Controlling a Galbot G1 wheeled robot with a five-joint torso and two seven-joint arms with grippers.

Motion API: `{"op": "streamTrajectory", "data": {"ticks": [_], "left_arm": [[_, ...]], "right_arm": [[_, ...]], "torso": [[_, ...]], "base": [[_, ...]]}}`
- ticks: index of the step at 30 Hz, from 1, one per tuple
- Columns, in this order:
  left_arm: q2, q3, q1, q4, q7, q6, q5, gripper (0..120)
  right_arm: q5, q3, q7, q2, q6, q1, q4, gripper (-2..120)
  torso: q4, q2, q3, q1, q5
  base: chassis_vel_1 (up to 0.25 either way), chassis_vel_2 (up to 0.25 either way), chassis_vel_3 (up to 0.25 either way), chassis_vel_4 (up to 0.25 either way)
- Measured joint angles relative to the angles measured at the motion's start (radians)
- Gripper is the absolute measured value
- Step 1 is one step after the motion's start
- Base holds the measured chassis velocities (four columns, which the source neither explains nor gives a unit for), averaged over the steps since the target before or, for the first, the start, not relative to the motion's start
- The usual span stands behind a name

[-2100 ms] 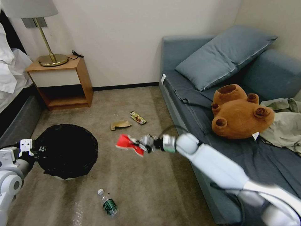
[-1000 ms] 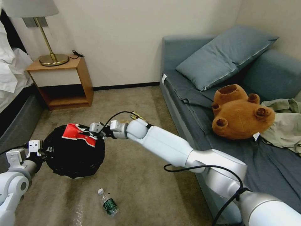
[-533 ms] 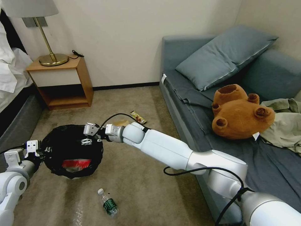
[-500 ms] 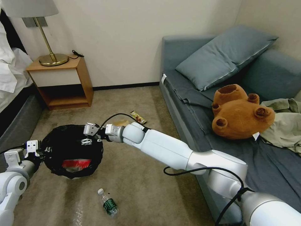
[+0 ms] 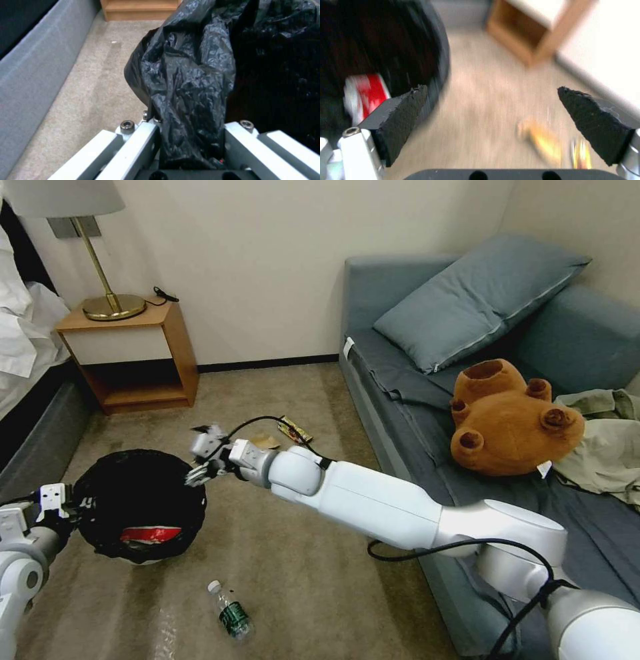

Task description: Pick up the trash bin, then pick up the garbage on the floor and place it into the trash bin.

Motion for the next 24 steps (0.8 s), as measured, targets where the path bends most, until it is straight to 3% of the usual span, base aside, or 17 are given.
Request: {"op": "streamTrajectory", "data": {"ticks": [7,12,24], "left_arm": [[0.029,0.003,-0.015,0.018,0.003,-0.002,-0.002,4],[0.044,0.007,-0.022,0.022,0.003,0.001,-0.006,4],[0.065,0.005,-0.028,0.030,0.002,0.006,-0.014,4]], "right_arm": [[0.134,-0.030,0.029,-0.042,-0.147,-0.071,0.070,100],[0.171,-0.056,0.038,-0.045,-0.167,-0.097,0.091,100],[0.348,-0.163,0.123,0.017,-0.326,-0.139,0.104,100]], "torso": [[0.0000,0.000,0.000,0.000,0.0001],[-0.0001,0.000,0.000,0.000,0.0001],[0.0000,0.000,0.000,0.000,-0.0003]], "base": [[0.000,0.000,0.000,0.000],[0.000,0.000,0.000,0.000],[0.000,0.000,0.000,0.000]]}}
